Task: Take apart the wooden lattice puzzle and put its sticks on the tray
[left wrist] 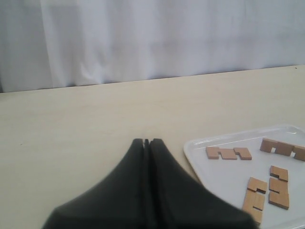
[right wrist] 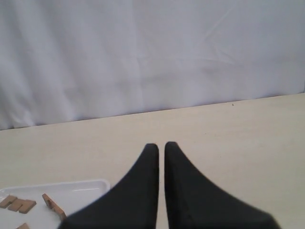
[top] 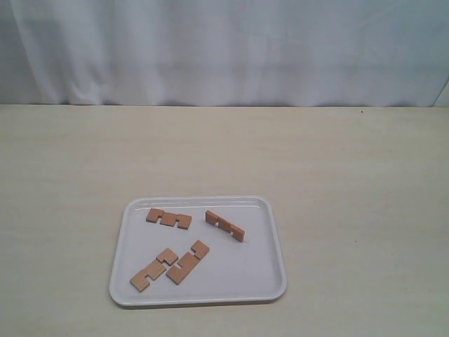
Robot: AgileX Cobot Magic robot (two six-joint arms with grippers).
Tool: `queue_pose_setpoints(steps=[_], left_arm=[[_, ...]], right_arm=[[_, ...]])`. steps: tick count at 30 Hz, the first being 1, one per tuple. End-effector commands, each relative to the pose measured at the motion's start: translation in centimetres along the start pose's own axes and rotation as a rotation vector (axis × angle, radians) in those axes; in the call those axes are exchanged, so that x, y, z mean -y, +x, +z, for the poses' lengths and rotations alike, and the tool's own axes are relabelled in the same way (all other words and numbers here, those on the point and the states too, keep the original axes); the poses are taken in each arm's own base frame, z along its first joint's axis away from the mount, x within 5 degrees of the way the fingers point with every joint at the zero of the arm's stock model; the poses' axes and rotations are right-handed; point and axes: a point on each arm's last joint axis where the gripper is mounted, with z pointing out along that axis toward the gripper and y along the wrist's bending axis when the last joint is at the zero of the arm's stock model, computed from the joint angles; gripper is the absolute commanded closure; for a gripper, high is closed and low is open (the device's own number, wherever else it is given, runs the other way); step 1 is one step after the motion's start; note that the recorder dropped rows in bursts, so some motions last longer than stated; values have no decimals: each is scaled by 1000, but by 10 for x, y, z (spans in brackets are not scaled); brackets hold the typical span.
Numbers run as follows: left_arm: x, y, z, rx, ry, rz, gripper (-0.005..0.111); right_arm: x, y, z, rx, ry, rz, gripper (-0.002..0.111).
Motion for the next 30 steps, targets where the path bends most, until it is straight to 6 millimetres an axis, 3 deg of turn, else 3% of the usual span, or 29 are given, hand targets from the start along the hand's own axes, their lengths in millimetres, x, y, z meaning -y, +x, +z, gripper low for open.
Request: queue_pose_setpoints(steps=[1,3,30], left_arm=[[0,0,0,8,3,-5,107],[0,0,0,8,3,-5,107],[0,0,0,8,3,-5,107]], right_arm=[[3,16,-2,-170,33,4,104],[4,23,-3,-250,46,4,104],[4,23,-3,-252,45,11,104]])
